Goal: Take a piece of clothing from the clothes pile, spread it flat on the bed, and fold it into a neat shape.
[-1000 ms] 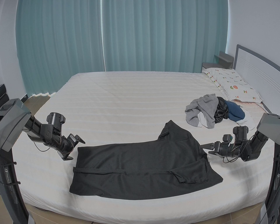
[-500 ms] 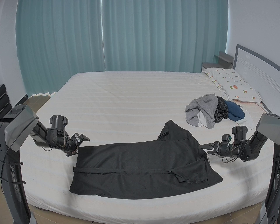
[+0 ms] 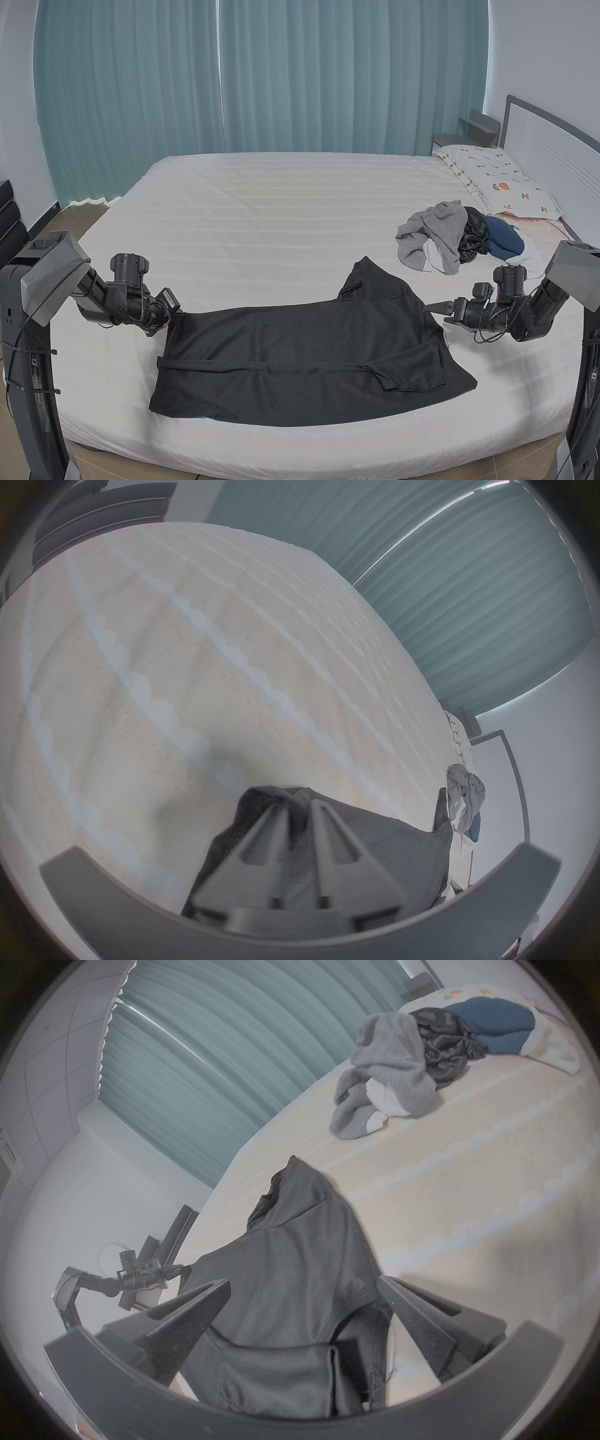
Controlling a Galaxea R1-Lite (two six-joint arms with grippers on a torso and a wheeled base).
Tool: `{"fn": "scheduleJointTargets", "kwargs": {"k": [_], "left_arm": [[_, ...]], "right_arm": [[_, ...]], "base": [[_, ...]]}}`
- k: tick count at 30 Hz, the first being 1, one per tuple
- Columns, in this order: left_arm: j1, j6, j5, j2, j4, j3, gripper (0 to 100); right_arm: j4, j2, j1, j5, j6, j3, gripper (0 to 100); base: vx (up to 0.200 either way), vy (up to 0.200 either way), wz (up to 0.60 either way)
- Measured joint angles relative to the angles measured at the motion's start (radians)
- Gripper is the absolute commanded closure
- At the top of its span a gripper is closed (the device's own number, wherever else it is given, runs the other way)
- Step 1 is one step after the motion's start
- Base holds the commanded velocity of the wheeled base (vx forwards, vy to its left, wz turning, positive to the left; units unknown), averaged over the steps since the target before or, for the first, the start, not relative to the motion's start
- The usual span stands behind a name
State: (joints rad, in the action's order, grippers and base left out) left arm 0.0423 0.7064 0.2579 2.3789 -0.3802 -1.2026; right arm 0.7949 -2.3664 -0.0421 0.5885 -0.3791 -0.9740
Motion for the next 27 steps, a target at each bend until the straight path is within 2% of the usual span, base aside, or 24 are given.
{"fn": "scheduleJointTargets", "kwargs": {"k": [13, 27], "left_arm": [[0.002, 0.051, -0.006, -0.052, 0.001, 0.034, 100], [-0.003, 0.063, -0.024, -0.09, 0.001, 0.064, 100]], "right_arm": [[-0.021, -0.086, 0.063, -0.13, -0.021, -0.189, 0], [-0.234, -0.227, 0.115, -0.206, -0.025, -0.56, 0]], "base": [[0.0, 0.0, 0.0], [0.0, 0.0, 0.0]]}}
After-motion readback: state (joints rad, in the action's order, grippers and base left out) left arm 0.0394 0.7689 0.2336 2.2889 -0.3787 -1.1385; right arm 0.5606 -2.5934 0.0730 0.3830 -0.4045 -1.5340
